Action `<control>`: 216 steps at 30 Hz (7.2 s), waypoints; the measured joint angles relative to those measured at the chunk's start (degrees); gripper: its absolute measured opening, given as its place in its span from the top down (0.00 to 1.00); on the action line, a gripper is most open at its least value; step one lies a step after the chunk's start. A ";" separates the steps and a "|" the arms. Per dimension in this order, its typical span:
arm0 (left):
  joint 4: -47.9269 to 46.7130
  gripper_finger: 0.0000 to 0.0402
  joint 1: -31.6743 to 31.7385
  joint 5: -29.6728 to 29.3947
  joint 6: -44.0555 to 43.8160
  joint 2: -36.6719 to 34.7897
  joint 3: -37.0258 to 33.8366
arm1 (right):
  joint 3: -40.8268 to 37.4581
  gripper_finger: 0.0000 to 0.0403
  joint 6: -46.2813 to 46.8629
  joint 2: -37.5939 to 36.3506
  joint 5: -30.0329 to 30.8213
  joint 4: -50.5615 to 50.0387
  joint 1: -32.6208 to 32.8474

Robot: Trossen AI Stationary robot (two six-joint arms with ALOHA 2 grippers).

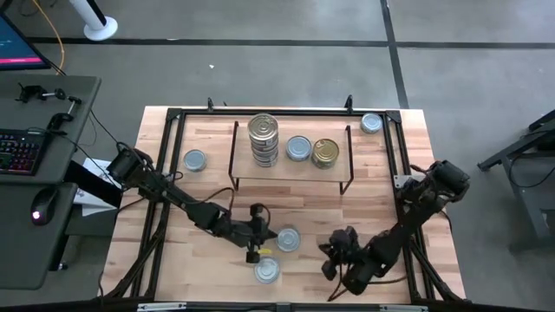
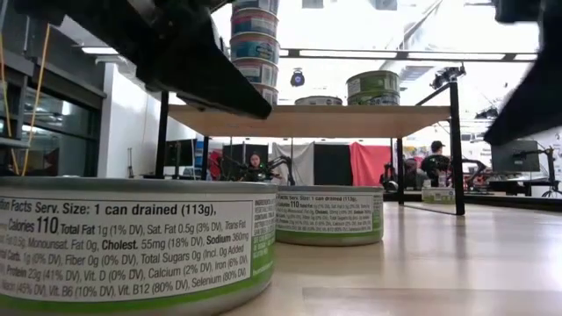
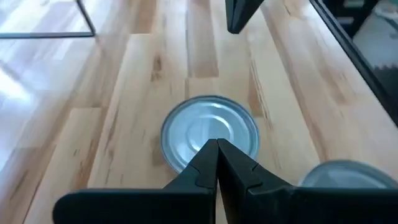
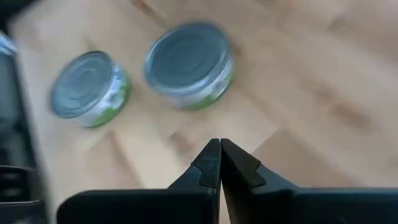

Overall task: Stack canned seafood by type on shelf
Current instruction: Stack the white-green tuna can on top of the white-green tuna can on the shelf

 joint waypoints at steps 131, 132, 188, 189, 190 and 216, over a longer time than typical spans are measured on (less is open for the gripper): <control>-21.87 1.00 -21.48 -29.02 -32.29 -27.46 -18.19 | 32.37 0.29 -89.08 14.87 -39.20 -6.89 -27.02; -21.83 1.00 -21.26 -28.27 -32.14 -27.46 -18.19 | 32.36 0.29 -89.10 14.97 -39.22 -7.18 -27.21; -18.53 1.00 -12.48 -28.33 -34.59 -27.44 -18.21 | 48.67 0.71 -89.03 5.24 13.40 -53.07 -30.88; -18.52 1.00 -12.48 -28.30 -34.59 -27.44 -18.21 | 48.23 0.71 -89.70 5.34 13.93 -53.11 -32.04; -18.42 1.00 -12.48 -28.30 -34.59 -27.44 -18.21 | 47.89 0.71 -90.20 5.37 14.15 -53.05 -33.10; -18.53 1.00 -12.48 -28.28 -33.74 -27.44 -18.21 | 47.19 0.64 -97.27 5.40 8.15 -47.90 -43.98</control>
